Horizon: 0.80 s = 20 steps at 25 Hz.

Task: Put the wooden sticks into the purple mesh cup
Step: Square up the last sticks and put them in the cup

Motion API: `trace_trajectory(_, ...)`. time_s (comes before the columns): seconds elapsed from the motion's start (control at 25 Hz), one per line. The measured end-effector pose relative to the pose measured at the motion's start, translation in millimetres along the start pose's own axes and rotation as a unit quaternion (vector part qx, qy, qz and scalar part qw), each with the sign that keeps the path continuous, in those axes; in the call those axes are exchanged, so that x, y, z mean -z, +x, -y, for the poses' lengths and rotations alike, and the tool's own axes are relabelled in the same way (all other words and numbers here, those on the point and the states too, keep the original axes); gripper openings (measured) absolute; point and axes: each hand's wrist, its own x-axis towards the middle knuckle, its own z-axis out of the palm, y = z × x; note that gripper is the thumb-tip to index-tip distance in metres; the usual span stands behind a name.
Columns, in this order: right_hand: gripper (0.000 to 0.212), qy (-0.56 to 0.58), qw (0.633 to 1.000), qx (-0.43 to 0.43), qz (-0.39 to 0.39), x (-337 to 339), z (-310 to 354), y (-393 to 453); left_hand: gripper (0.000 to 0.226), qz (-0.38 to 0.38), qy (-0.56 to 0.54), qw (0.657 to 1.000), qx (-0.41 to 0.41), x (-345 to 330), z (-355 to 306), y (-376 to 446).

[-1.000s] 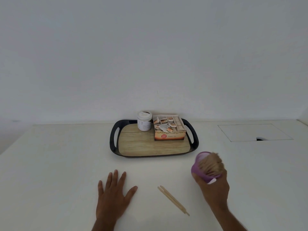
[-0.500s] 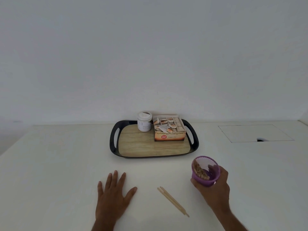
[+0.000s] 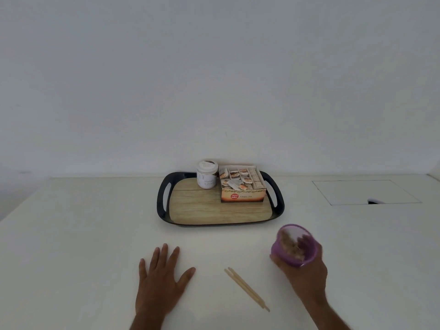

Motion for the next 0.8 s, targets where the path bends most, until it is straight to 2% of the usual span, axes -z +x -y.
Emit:
trace_trajectory(0.08,0.100,0.011,0.999,-0.028,-0.011,1,2,2,0.114,0.006,0.006,1.000,0.000,0,0,-1)
trace_trajectory(0.16,0.097,-0.019,0.999,0.020,0.026,0,-1,-1,0.115,0.002,0.003,1.000,0.000,1,0,-1)
trace_trajectory(0.28,0.100,0.005,0.999,-0.051,-0.013,3,-2,1,0.114,0.001,0.004,1.000,0.000,1,-1,-1)
trace_trajectory(0.4,0.098,-0.005,0.999,-0.012,0.041,1,-1,-3,0.114,-0.006,0.000,1.000,0.001,0,0,-1)
trace_trajectory(0.44,0.098,-0.003,0.999,-0.015,0.034,2,-2,-4,0.113,-0.003,0.001,1.000,0.001,0,0,-1)
trace_trajectory(0.52,0.097,0.016,0.999,-0.044,0.022,2,-5,-6,0.114,0.004,0.006,1.000,0.000,0,-1,-1)
trace_trajectory(0.64,0.095,-0.011,0.995,-0.073,0.060,-1,-9,-8,0.112,-0.004,0.000,1.000,0.001,0,0,-1)
trace_trajectory(0.8,0.091,-0.003,0.994,-0.101,0.039,1,-9,-6,0.113,0.004,0.002,1.000,0.000,0,-1,-2)
